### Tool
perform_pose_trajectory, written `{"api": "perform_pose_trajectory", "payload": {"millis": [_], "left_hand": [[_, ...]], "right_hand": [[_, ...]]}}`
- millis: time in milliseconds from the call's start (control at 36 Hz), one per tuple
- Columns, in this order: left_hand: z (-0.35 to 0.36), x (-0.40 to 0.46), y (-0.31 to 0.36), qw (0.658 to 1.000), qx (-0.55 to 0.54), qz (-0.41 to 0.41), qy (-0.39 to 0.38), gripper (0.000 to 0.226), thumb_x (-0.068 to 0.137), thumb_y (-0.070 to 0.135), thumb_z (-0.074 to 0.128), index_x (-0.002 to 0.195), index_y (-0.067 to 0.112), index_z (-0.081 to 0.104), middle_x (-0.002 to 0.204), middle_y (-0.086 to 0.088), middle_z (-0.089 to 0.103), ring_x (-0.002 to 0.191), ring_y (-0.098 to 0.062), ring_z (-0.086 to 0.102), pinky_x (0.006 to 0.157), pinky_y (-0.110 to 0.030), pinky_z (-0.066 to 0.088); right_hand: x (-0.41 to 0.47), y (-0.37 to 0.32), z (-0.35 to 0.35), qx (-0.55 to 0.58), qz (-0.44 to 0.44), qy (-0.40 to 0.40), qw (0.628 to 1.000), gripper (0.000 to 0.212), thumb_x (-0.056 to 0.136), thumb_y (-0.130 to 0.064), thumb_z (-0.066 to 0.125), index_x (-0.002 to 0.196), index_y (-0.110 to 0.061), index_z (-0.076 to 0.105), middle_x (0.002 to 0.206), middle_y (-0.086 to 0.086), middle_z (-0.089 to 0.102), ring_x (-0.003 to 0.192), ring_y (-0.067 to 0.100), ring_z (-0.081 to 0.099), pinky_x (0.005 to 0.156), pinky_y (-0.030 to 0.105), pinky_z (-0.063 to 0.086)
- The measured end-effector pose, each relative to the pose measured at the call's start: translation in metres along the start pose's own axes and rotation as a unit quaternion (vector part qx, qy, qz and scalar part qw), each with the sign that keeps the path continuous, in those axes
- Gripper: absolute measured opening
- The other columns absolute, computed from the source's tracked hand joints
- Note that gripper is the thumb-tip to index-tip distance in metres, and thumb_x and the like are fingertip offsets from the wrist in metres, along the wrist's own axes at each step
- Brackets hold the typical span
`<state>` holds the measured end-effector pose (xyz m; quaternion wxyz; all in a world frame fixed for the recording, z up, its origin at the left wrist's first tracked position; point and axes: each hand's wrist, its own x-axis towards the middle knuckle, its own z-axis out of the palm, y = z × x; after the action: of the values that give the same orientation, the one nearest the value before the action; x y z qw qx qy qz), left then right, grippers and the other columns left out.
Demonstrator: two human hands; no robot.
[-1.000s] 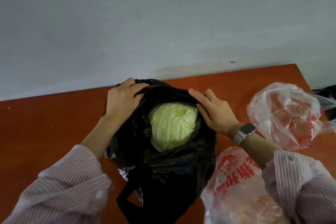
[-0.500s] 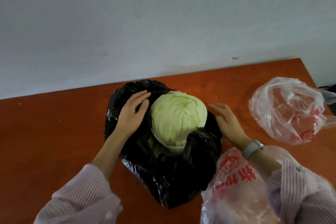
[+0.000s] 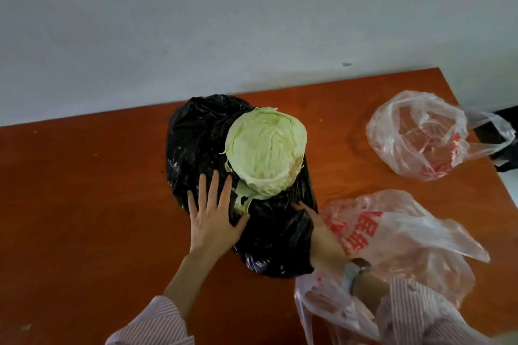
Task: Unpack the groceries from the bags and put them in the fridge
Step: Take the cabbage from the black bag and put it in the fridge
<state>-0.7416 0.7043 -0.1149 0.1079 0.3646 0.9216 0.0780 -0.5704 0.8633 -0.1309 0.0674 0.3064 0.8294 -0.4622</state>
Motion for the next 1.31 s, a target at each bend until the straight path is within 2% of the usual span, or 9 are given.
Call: {"api": "perform_pose_trajectory", "payload": {"millis": [167,306,417,667,833,944,1111,1194,1306], "left_hand": [[-0.011,0.003,-0.006,0.998,-0.059,-0.002,0.023,0.069,0.085,0.062,0.030,0.143,0.024,0.033,0.153,-0.003,0.025,0.144,-0.020,0.002,0.113,-0.056,0.007],[-0.007,0.003,0.001,0.999,-0.044,-0.019,0.020,0.072,0.084,0.063,0.028,0.142,0.022,0.035,0.153,-0.006,0.027,0.144,-0.024,0.005,0.110,-0.058,0.011],[-0.010,0.003,0.005,0.998,-0.048,-0.035,0.017,0.076,0.080,0.066,0.021,0.143,0.024,0.033,0.155,-0.001,0.021,0.144,-0.019,-0.003,0.112,-0.055,0.002],[-0.043,0.010,0.030,0.958,-0.236,-0.059,0.150,0.050,0.082,0.051,0.039,0.109,0.017,0.064,0.139,-0.008,0.043,0.138,-0.024,0.026,0.114,-0.057,0.007],[-0.063,0.040,0.079,0.943,-0.260,0.043,0.205,0.039,0.087,0.035,0.043,0.108,0.010,0.063,0.131,-0.008,0.052,0.133,-0.022,0.037,0.111,-0.057,0.021],[-0.067,0.063,0.109,0.958,-0.201,0.086,0.184,0.042,0.088,0.034,0.041,0.114,0.010,0.063,0.133,-0.009,0.052,0.137,-0.028,0.033,0.115,-0.049,0.012],[-0.096,0.073,0.153,0.903,-0.370,0.124,0.177,0.049,0.090,0.039,0.042,0.129,0.011,0.050,0.139,-0.002,0.041,0.131,-0.007,0.034,0.105,-0.007,0.022],[-0.098,0.075,0.165,0.873,-0.477,0.072,0.068,0.054,0.093,0.046,0.032,0.141,0.021,0.036,0.142,0.013,0.035,0.134,0.000,0.029,0.110,-0.016,0.021],[-0.074,0.057,0.182,0.922,-0.377,0.075,-0.049,0.050,0.101,0.035,0.026,0.146,0.016,0.023,0.154,0.004,0.021,0.143,-0.009,0.010,0.105,-0.005,0.006]], "right_hand": [[0.044,-0.087,-0.072,0.007,-0.116,0.313,0.943,0.031,0.084,-0.022,0.038,0.099,-0.005,0.059,0.098,0.001,0.055,0.094,0.013,0.047,0.086,0.029,0.041],[0.078,-0.148,-0.074,-0.264,-0.269,0.159,0.913,0.050,0.089,-0.041,0.037,0.137,-0.028,0.039,0.149,0.004,0.032,0.140,0.027,0.021,0.111,0.055,0.009],[0.089,-0.146,-0.063,-0.386,-0.260,0.073,0.882,0.050,0.085,-0.049,0.033,0.127,-0.029,0.050,0.139,0.003,0.046,0.132,0.035,0.036,0.100,0.065,0.031],[0.032,-0.092,-0.095,-0.220,-0.239,0.276,0.905,0.030,0.089,-0.032,0.042,0.099,-0.021,0.068,0.118,-0.004,0.064,0.118,0.017,0.054,0.109,0.063,0.019],[0.002,-0.046,-0.129,-0.117,-0.072,0.350,0.927,0.049,0.091,-0.036,0.030,0.088,-0.008,0.070,0.090,0.002,0.072,0.087,0.011,0.065,0.115,0.036,0.018],[-0.006,-0.028,-0.149,-0.076,0.066,0.363,0.926,0.027,0.095,-0.032,0.039,0.099,-0.011,0.055,0.086,0.007,0.066,0.066,0.017,0.050,0.070,0.036,0.043],[-0.012,0.006,-0.155,0.012,0.115,0.376,0.919,0.039,0.094,-0.033,0.032,0.120,-0.009,0.049,0.127,0.016,0.049,0.114,0.032,0.043,0.088,0.039,0.036],[-0.011,0.005,-0.160,0.156,0.067,0.383,0.908,0.056,0.088,-0.046,0.026,0.133,-0.016,0.044,0.139,0.008,0.041,0.128,0.025,0.036,0.108,0.044,0.030],[-0.011,-0.004,-0.158,0.243,0.026,0.277,0.929,0.039,0.098,-0.034,0.036,0.136,-0.024,0.040,0.141,-0.009,0.038,0.129,0.007,0.036,0.110,0.027,0.026]]}}
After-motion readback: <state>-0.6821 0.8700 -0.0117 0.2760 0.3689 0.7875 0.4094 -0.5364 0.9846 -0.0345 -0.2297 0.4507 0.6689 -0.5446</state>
